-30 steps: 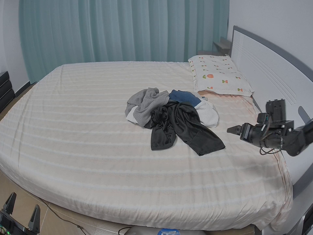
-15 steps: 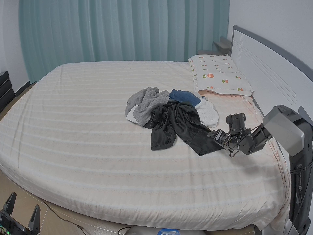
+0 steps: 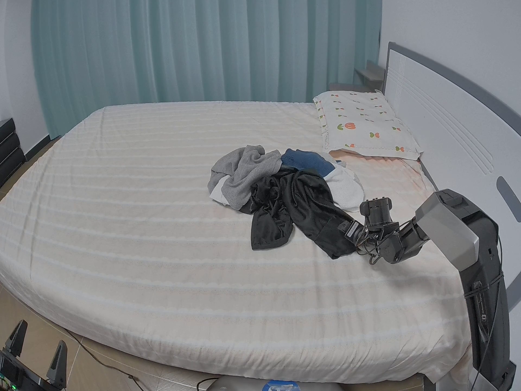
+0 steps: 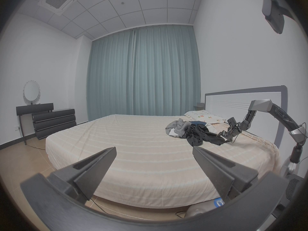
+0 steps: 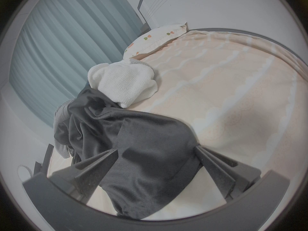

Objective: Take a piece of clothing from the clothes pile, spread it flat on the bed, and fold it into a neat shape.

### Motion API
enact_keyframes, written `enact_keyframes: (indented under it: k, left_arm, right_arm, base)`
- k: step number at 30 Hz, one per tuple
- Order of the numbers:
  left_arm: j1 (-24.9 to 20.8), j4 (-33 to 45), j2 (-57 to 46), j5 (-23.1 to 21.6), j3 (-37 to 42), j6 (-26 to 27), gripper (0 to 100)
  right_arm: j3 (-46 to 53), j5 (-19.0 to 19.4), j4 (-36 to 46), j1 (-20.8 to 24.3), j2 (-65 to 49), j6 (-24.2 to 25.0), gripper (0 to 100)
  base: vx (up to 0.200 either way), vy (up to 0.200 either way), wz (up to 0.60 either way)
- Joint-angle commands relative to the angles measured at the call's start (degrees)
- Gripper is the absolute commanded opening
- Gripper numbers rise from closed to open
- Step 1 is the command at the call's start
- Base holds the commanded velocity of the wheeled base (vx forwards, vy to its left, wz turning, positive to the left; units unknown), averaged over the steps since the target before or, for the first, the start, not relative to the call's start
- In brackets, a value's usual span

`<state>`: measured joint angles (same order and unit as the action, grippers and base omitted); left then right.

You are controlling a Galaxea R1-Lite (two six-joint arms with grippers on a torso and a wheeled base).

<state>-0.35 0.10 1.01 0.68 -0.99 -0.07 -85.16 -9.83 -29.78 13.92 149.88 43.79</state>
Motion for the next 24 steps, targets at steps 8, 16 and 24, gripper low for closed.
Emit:
enact_keyframes:
  k: [8,16,24]
  left_arm:
    - [0.0,0.0,-0.4,0.0,1.0,0.0,100]
    - [0.0,0.0,-0.4,0.0,1.0,0.0,100]
    - [0.0,0.0,-0.4,0.0,1.0,0.0,100]
  right_arm:
    - [-0.2,-1.8,0.1,1.2,-1.0,-0.8,0]
    - [7.6,-1.2,-1.2,1.2,-6.9,-2.0,0]
    - [27.4,6.5,-11.8,2.1,-21.6,1.8,0]
  base:
    - [0.000,0.000,0.00]
    - [0.000,0.000,0.00]
    - [0.000,0.000,0.00]
